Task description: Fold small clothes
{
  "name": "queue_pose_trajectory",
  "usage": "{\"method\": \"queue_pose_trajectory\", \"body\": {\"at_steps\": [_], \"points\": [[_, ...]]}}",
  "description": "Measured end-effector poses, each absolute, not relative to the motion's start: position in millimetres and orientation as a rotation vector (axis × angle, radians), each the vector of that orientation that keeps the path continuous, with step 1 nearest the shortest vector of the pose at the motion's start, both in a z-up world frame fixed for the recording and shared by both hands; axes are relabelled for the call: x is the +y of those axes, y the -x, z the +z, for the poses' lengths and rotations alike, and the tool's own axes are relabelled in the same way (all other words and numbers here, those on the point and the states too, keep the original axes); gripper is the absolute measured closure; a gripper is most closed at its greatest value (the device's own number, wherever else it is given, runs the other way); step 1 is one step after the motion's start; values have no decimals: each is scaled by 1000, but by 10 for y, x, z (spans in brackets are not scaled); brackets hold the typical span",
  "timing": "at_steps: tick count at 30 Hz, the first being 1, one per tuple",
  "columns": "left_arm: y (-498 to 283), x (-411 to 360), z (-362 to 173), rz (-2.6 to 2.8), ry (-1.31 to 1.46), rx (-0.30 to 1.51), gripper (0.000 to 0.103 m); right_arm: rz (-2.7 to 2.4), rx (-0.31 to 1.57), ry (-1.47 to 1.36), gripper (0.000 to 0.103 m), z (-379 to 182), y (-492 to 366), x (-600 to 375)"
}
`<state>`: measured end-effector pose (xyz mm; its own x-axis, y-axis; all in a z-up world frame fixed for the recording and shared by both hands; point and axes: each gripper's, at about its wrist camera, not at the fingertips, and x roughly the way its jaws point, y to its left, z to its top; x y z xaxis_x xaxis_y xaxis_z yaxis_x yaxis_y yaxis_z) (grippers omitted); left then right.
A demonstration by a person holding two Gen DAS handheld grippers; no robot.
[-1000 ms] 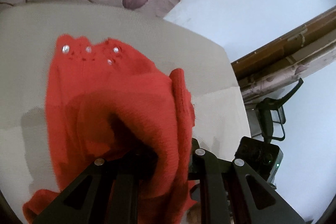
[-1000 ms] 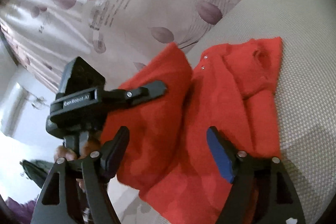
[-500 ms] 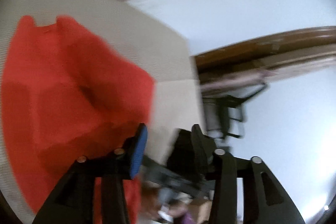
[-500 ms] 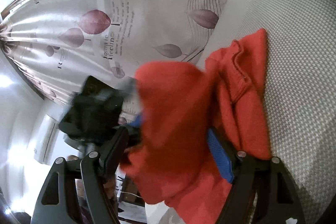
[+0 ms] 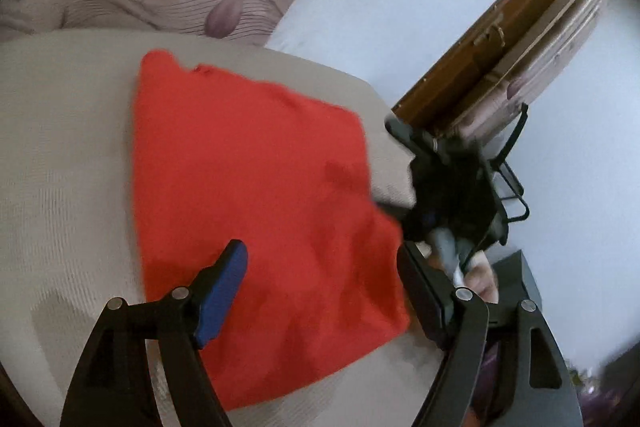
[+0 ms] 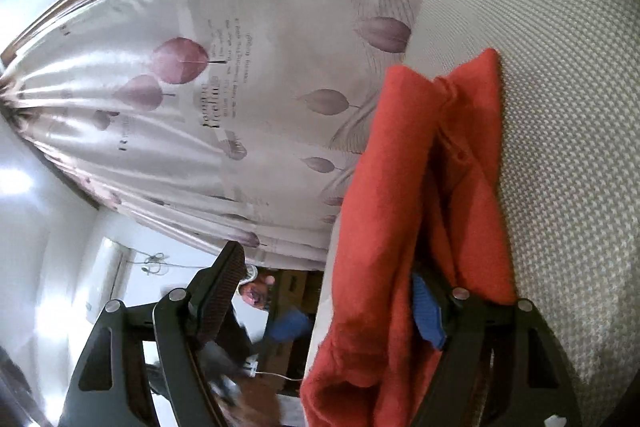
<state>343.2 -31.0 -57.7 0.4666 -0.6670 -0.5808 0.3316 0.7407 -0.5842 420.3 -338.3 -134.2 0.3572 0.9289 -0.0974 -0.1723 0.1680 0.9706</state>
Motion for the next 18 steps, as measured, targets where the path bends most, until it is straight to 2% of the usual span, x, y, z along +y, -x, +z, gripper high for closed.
{"method": "queue_pose_trajectory", "body": {"at_steps": [2, 4, 5, 6, 9, 12, 18], "points": [[-3345, -216, -692, -634, 471, 874, 26, 871, 910, -946, 29, -1179, -4243, -3298], [-3297, -107, -752, -634, 535, 831, 26, 817, 959, -805, 53, -1072, -4304, -3191], [-3284, -70, -764, -629, 550, 809, 26, 797, 999, -743, 80, -1053, -4358, -3129], [-3269, -33, -760, -623, 556, 782, 26, 774, 1029, -684, 85, -1023, -4424, -3068], [-3230, -8, -730, -617, 524, 734, 26, 778, 1011, -559, 86, -822, -4563, -2946], [-3227, -58, -749, -609, 484, 704, 26, 822, 906, -530, 88, -616, -4652, -2981], [-3278, -66, -933, -631, 507, 744, 26, 773, 1023, -674, 88, -1257, -4785, -3223]]}}
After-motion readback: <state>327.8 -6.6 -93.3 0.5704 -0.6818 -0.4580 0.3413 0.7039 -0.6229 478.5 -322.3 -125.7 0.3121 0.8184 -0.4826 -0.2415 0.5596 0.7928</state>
